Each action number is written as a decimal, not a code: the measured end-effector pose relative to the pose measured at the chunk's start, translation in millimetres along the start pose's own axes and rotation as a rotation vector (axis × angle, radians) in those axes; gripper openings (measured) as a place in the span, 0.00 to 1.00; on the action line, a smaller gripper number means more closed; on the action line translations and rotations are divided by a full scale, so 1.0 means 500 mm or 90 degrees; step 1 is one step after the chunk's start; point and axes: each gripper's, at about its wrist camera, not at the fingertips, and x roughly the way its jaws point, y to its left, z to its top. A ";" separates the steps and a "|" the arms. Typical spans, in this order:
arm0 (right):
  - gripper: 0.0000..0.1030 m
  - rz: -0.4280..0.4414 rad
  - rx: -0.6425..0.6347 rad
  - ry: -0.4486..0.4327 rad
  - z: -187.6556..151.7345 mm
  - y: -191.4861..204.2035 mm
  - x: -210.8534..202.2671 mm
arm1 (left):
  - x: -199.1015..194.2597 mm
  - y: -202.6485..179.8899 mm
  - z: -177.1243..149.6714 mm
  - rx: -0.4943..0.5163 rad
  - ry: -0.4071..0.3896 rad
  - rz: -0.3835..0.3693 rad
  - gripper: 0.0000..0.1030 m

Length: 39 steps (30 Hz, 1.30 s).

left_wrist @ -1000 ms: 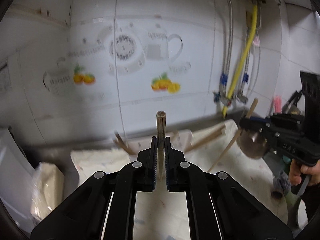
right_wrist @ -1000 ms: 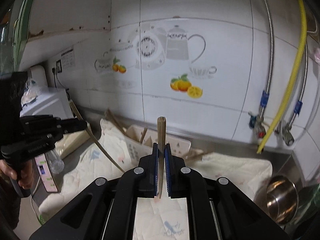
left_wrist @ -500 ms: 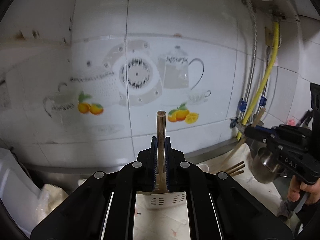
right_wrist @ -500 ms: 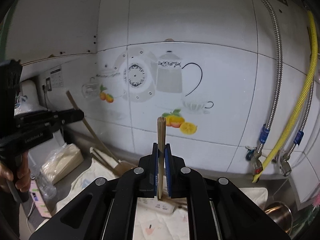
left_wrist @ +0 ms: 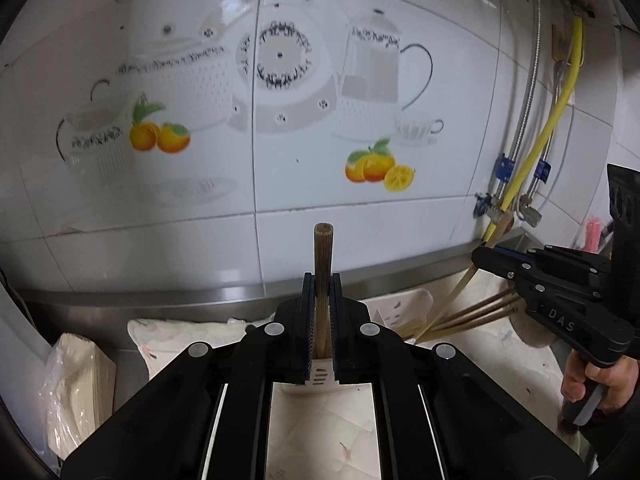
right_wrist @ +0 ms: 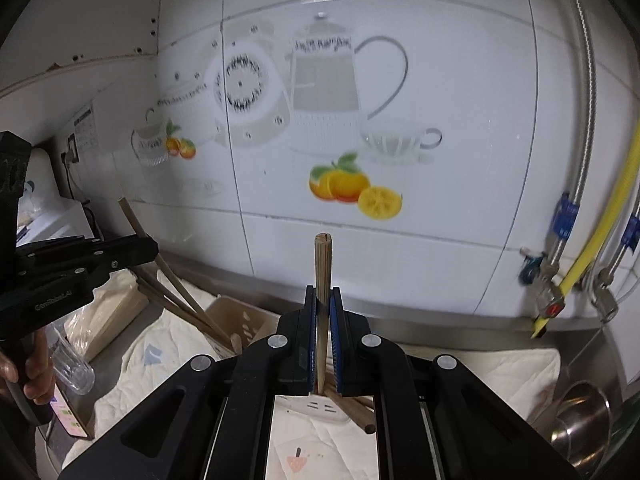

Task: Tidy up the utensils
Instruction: 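Open both tools to release the chopsticks into the holder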

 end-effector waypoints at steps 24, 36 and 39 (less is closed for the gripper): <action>0.44 -0.004 0.006 -0.026 -0.039 0.005 -0.082 | -0.087 0.000 -0.052 -0.016 -0.028 0.022 0.48; 0.65 -0.021 -0.013 -0.046 -0.124 0.040 -0.153 | -0.137 -0.006 -0.155 -0.029 -0.029 0.040 0.71; 0.71 -0.027 -0.017 -0.045 -0.150 0.047 -0.160 | -0.139 -0.008 -0.179 -0.031 -0.025 0.047 0.81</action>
